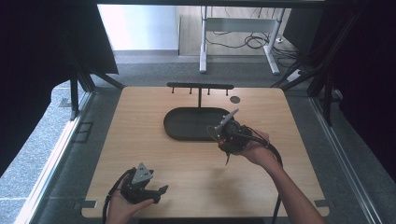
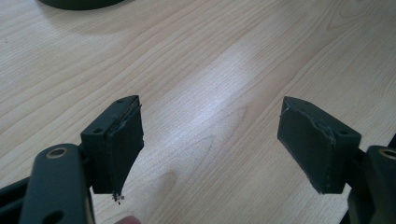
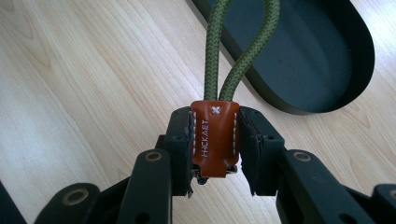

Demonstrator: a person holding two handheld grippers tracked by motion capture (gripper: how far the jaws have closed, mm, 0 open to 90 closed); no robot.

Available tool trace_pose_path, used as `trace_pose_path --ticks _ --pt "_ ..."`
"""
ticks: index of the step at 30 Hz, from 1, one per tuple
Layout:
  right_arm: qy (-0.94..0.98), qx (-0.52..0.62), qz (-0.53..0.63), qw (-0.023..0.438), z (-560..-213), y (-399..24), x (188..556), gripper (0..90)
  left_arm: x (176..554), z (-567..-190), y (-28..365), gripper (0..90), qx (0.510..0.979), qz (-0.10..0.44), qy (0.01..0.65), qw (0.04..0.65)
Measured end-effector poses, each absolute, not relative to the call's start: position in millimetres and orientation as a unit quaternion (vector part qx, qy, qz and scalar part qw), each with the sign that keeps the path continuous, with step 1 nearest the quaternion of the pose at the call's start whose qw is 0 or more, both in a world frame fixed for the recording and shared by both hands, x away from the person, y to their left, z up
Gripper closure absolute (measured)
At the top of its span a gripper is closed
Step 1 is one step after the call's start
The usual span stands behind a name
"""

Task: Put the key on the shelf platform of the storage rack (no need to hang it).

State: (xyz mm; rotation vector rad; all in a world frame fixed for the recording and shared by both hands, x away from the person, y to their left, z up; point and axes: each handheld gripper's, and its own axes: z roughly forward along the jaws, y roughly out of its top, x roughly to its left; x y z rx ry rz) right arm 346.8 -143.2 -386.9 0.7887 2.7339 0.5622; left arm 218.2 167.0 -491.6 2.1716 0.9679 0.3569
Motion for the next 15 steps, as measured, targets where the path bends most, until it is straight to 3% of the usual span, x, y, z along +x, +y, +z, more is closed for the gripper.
trace_pose_path --ticks 15 --pt "0.934 0.275 0.195 0.122 -380.9 -136.1 360.7 66.6 218.5 -491.1 168.9 23.0 0.842 0.139 0.376 0.362"
